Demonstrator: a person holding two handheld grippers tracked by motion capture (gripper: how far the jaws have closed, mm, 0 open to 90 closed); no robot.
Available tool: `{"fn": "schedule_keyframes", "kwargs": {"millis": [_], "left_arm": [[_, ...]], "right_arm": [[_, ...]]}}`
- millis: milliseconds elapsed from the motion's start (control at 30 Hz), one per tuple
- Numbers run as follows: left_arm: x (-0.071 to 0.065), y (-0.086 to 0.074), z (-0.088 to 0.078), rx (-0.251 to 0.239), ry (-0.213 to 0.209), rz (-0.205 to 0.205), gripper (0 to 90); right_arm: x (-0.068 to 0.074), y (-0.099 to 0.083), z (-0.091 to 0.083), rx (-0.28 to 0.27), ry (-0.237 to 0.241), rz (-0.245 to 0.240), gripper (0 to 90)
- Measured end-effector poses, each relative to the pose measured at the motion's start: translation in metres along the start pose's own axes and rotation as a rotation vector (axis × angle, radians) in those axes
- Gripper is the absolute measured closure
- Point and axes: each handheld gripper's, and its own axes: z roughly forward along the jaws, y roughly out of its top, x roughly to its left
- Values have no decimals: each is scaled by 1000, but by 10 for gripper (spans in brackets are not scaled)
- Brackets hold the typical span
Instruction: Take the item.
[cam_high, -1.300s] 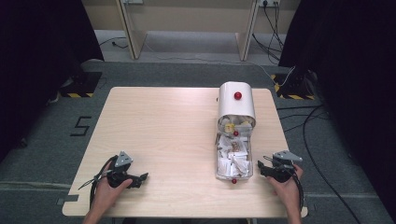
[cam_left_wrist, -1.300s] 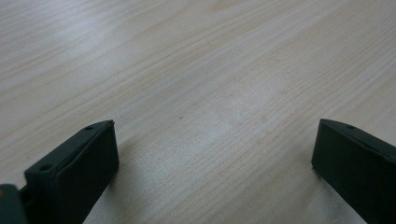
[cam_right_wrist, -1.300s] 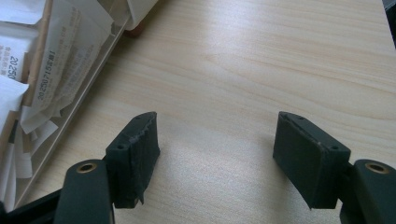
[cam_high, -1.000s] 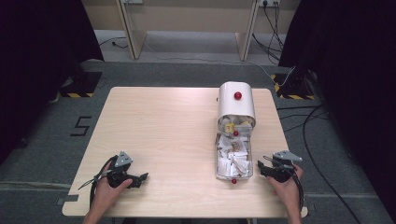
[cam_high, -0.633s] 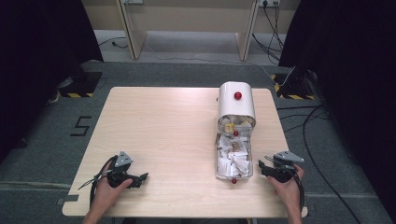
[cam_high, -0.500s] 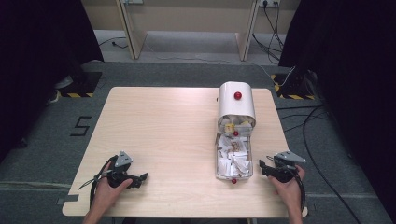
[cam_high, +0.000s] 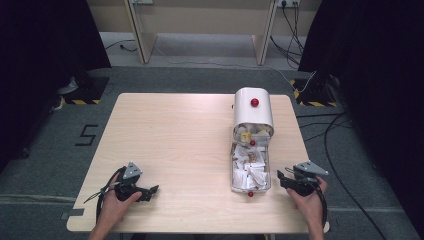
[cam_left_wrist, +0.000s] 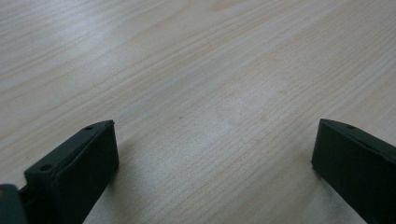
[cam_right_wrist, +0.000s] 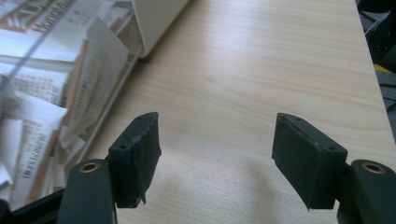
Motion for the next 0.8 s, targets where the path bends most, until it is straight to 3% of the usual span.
{"fn": "schedule_keyframes", "kwargs": {"millis": [800], "left_arm": [[0,0,0,1,-1,0,0]], "right_arm": [[17,20,-27,-81,9,-38,336]]}}
